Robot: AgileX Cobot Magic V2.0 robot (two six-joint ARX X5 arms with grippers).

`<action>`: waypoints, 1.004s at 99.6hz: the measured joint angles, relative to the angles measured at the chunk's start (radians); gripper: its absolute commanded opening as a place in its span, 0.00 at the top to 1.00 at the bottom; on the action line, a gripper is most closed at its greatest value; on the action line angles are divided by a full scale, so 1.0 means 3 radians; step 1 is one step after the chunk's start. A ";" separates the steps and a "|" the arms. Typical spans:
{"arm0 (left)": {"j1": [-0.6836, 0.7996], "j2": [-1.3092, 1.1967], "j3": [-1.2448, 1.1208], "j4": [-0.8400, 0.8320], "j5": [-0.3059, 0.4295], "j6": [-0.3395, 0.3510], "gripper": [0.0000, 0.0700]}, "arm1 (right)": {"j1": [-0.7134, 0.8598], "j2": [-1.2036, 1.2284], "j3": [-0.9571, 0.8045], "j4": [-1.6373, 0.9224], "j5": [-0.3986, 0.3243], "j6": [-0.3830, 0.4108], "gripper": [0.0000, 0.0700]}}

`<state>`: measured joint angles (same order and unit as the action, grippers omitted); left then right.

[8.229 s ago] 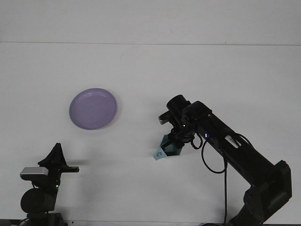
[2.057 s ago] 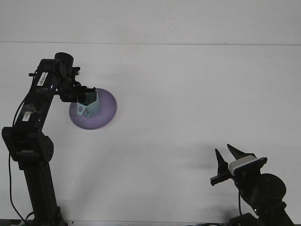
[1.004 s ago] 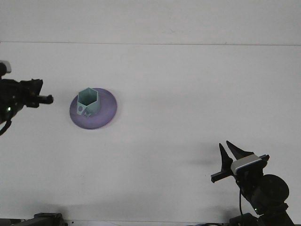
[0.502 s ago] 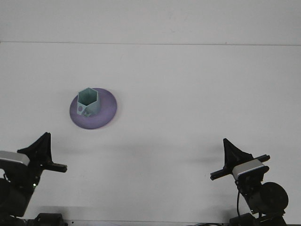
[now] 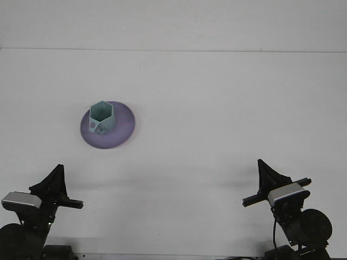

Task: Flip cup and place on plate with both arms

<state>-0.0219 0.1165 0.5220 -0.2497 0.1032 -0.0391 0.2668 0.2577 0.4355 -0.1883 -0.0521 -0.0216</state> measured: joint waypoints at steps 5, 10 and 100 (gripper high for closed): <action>0.0000 0.0000 0.0000 0.0005 0.0000 -0.0004 0.98 | 0.0000 0.0000 0.0000 0.0009 0.0000 0.0000 1.00; 0.0000 0.0000 0.0000 0.0004 0.0000 -0.0004 0.98 | 0.0000 0.0000 0.0000 0.0027 0.0000 0.0000 1.00; 0.0126 -0.0374 -0.1626 0.1329 -0.0244 0.0009 0.98 | -0.0039 -0.0038 0.0000 0.0064 0.0116 -0.0130 1.00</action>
<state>0.0158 0.0044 0.0341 0.1490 0.0299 -0.0364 0.2550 0.2462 0.4355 -0.1692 -0.0174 -0.0605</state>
